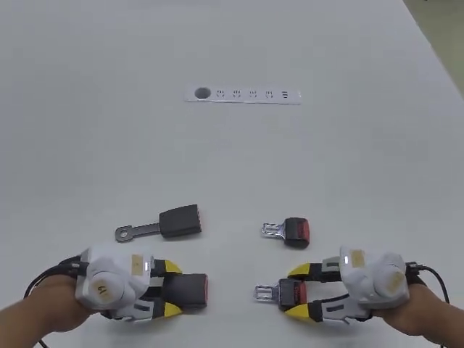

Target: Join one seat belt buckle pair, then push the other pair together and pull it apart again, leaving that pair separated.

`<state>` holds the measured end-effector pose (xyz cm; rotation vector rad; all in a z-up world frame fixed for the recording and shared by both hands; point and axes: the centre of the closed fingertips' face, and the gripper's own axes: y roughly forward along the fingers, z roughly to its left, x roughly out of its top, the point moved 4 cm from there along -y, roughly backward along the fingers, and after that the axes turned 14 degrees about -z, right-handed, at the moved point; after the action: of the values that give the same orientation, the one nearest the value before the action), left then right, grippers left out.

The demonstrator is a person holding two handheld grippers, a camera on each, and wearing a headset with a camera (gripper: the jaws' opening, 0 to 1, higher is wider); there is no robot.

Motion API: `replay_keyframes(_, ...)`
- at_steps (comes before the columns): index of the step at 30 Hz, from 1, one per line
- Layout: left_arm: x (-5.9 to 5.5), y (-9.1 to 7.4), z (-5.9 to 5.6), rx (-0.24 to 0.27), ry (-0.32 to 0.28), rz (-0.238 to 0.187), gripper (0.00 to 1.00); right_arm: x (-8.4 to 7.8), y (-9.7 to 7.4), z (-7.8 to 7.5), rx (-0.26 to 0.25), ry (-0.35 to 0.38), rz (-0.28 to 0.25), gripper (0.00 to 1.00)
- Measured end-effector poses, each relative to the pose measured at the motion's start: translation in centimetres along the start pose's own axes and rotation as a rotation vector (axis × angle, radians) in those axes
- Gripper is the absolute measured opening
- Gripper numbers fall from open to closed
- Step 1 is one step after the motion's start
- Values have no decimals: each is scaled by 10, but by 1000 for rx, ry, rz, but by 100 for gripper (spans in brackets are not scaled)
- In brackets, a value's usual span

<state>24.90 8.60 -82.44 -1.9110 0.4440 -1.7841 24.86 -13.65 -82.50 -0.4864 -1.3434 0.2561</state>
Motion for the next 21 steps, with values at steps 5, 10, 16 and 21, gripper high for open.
replay_keyframes(5, 0, 0, 0, -6, 3, 0, 35, 9, 14, -1, 11, 1, -21, 35)
replay_keyframes(10, -1, 1, 0, -7, 1, 1, 35, 21, 30, 0, 41, -15, -42, 35)
replay_keyframes(16, -1, 2, 0, -12, 5, 1, 35, 31, 49, 3, 45, -12, -60, 36)
replay_keyframes(21, 1, 2, 0, -14, 11, 7, 35, 38, 63, 4, 55, -20, -58, 36)
